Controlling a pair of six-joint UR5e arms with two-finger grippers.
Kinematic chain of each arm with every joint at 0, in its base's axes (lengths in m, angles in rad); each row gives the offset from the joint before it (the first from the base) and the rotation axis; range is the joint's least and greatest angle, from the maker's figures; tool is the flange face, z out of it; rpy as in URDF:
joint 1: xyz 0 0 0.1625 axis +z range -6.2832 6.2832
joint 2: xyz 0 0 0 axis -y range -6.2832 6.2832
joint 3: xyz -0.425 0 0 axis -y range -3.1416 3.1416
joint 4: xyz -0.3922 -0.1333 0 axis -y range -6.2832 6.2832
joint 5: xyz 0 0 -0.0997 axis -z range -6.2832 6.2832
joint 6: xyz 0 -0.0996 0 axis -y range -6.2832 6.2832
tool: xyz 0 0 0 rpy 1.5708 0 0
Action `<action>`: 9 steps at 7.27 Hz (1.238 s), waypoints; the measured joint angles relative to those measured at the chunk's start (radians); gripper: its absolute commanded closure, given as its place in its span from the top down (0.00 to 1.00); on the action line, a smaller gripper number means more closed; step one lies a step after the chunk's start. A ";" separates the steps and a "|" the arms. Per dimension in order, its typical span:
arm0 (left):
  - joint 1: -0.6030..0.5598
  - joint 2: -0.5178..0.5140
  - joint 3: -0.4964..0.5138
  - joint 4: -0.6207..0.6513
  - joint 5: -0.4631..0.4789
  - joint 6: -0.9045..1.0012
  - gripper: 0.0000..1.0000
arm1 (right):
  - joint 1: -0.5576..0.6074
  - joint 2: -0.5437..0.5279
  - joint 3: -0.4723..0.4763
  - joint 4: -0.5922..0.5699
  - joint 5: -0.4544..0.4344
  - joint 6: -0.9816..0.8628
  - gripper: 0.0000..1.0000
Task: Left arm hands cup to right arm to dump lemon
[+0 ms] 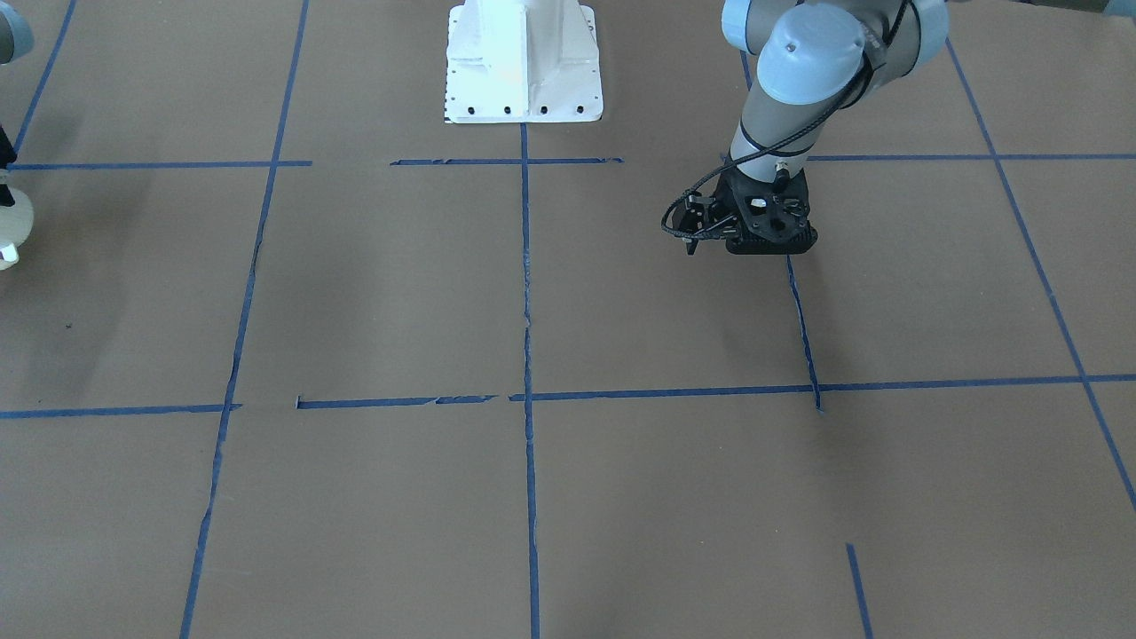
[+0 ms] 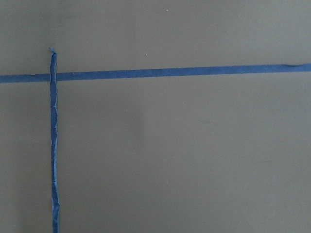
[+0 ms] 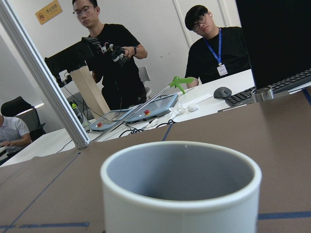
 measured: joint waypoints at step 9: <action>0.012 0.000 0.004 -0.004 -0.001 -0.008 1.00 | 0.240 0.029 -0.240 0.307 0.044 0.876 0.04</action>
